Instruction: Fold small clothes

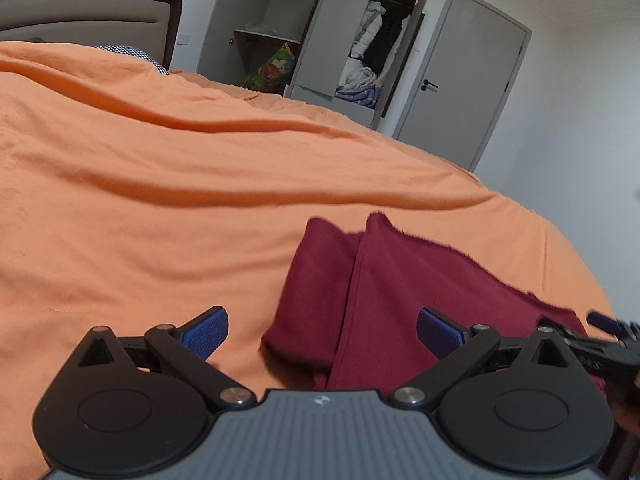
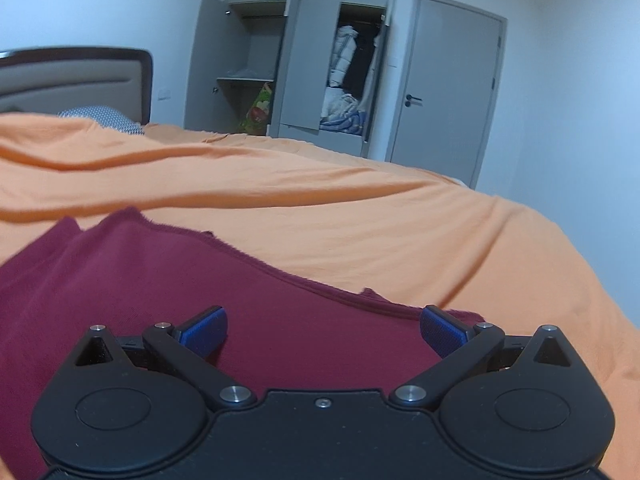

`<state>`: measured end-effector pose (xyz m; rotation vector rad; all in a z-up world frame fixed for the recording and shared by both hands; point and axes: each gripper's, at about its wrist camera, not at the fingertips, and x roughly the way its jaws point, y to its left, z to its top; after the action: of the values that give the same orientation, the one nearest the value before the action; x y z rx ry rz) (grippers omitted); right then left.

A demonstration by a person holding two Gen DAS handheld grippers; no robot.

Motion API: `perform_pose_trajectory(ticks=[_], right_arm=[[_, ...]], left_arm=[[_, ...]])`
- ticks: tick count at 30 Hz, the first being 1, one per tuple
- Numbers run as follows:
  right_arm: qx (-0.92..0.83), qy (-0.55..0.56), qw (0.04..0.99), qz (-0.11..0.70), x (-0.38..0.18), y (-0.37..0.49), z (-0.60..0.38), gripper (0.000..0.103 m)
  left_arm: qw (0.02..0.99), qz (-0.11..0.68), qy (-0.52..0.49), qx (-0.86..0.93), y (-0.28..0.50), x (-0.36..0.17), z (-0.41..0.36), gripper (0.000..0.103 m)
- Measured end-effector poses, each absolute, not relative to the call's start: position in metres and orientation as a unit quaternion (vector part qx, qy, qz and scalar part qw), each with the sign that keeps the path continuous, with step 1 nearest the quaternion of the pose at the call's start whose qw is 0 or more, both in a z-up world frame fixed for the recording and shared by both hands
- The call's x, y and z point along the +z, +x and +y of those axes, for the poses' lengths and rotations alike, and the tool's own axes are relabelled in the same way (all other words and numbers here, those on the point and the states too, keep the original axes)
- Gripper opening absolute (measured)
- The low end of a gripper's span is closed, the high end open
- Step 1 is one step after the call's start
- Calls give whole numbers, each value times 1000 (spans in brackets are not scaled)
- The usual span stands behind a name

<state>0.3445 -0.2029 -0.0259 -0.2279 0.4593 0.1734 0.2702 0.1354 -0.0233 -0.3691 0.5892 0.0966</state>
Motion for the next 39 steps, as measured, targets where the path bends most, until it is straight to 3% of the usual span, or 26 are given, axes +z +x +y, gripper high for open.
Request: perform_pose_trajectory(ticks=[17,39], right_arm=[[72,-128,960,240,-75,360,-184,102],[29,-138,959,247,-69,311,-173,102]], left_arm=[[923,338,-181,30,254,-51,108,103],[919,355,-166,36,257,-57,100,103]])
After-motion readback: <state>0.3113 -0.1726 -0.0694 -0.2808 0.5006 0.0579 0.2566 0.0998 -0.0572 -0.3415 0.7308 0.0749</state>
